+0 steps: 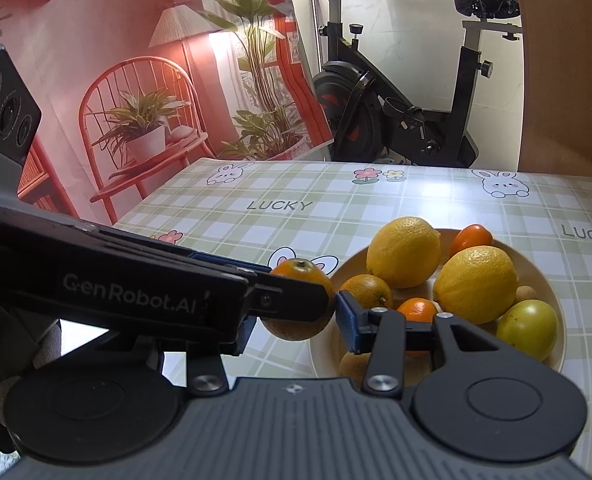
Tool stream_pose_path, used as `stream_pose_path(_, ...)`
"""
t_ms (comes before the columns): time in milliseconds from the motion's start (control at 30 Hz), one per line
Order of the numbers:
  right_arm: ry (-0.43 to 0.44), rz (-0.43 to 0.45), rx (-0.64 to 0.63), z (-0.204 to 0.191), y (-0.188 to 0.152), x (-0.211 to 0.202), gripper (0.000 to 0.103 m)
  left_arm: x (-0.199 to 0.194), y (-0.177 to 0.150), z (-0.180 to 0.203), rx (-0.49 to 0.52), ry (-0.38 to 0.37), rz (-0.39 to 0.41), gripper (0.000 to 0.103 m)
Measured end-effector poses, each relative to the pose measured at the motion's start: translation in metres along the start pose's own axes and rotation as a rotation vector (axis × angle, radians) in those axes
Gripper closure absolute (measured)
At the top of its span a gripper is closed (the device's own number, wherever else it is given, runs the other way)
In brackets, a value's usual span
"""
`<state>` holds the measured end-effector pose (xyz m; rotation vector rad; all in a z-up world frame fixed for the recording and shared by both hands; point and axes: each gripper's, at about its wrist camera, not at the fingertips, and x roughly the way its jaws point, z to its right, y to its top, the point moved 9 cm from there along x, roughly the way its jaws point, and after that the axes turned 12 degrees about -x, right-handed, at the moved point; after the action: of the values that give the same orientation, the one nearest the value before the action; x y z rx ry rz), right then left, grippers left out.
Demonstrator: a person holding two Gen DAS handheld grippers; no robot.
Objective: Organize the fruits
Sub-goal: 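Carry the orange with the left tool onto the plate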
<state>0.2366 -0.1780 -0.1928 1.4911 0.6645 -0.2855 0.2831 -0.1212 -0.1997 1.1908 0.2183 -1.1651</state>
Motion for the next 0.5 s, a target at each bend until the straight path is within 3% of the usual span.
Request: stream_pose_path(500,-0.115,0.003,0.051,0.066,-0.003,-0.02,0.057,0.05,0.011,0.052,0.093,-0.066,-0.064,0.061)
